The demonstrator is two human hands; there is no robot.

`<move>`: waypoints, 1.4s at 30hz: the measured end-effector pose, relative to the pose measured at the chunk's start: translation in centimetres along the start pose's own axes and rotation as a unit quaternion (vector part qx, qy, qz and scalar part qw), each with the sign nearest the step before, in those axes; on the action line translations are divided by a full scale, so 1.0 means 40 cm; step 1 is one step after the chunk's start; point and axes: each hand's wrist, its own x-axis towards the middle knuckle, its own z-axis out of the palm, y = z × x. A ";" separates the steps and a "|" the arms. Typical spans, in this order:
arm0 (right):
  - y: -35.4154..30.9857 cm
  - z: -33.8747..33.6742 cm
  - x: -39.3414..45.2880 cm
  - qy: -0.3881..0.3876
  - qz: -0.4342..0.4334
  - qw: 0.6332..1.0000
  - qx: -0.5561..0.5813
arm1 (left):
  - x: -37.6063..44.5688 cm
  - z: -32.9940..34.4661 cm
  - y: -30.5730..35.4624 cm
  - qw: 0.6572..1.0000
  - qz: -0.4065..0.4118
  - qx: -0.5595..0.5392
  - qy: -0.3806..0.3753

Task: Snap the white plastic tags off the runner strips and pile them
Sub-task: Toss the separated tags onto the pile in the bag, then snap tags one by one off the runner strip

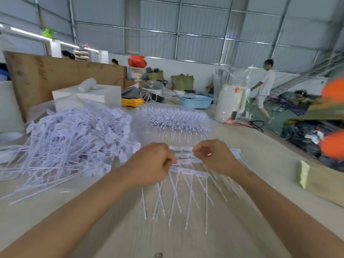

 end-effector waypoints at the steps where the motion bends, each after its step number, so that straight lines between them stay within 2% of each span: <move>1: 0.044 -0.025 -0.018 -0.004 0.026 0.999 -0.030 | 0.024 0.028 0.018 1.000 0.010 -0.003 -0.029; 4: 0.147 -0.061 -0.068 -0.015 0.075 0.994 -0.073 | 0.100 0.103 0.044 0.995 0.012 0.029 -0.091; 7: 0.204 -0.060 -0.093 -0.020 0.097 0.992 -0.075 | 0.160 0.155 0.047 0.990 -0.007 0.010 -0.137; 13: 0.245 -0.051 -0.086 -0.082 0.075 0.988 -0.106 | 0.221 0.197 0.036 0.975 -0.043 -0.040 -0.213; 18: 0.231 -0.067 -0.085 -0.156 0.068 0.982 -0.081 | 0.223 0.206 0.027 0.975 -0.056 -0.102 -0.189; 23: 0.198 -0.088 -0.108 -0.250 0.154 0.954 0.062 | 0.223 0.205 0.054 0.976 -0.068 -0.184 -0.095; 25: 0.191 -0.090 -0.107 -0.218 0.178 0.956 0.080 | 0.226 0.200 0.064 0.972 -0.068 -0.197 -0.105; 27: 0.186 -0.087 -0.102 -0.104 0.192 0.968 0.119 | 0.227 0.199 0.077 0.971 -0.063 -0.197 -0.122; 29: 0.171 -0.081 -0.099 -0.032 0.198 0.956 0.213 | 0.228 0.199 0.092 0.971 -0.053 -0.201 -0.118; 30: 0.166 -0.075 -0.101 -0.037 0.194 0.949 0.245 | 0.228 0.198 0.101 0.970 -0.050 -0.209 -0.111; 33: 0.152 -0.065 -0.107 -0.071 0.144 0.965 0.208 | 0.226 0.193 0.122 0.966 -0.033 -0.239 -0.090; 37: 0.150 -0.079 -0.099 0.031 0.096 0.964 0.244 | 0.221 0.179 0.137 0.961 -0.060 -0.250 -0.096; 39: 0.149 -0.085 -0.099 0.042 0.085 0.958 0.269 | 0.222 0.175 0.151 0.938 -0.088 -0.314 -0.115; 42: 0.141 -0.089 -0.104 0.026 0.069 0.961 0.267 | 0.225 0.166 0.174 0.896 -0.134 -0.416 -0.081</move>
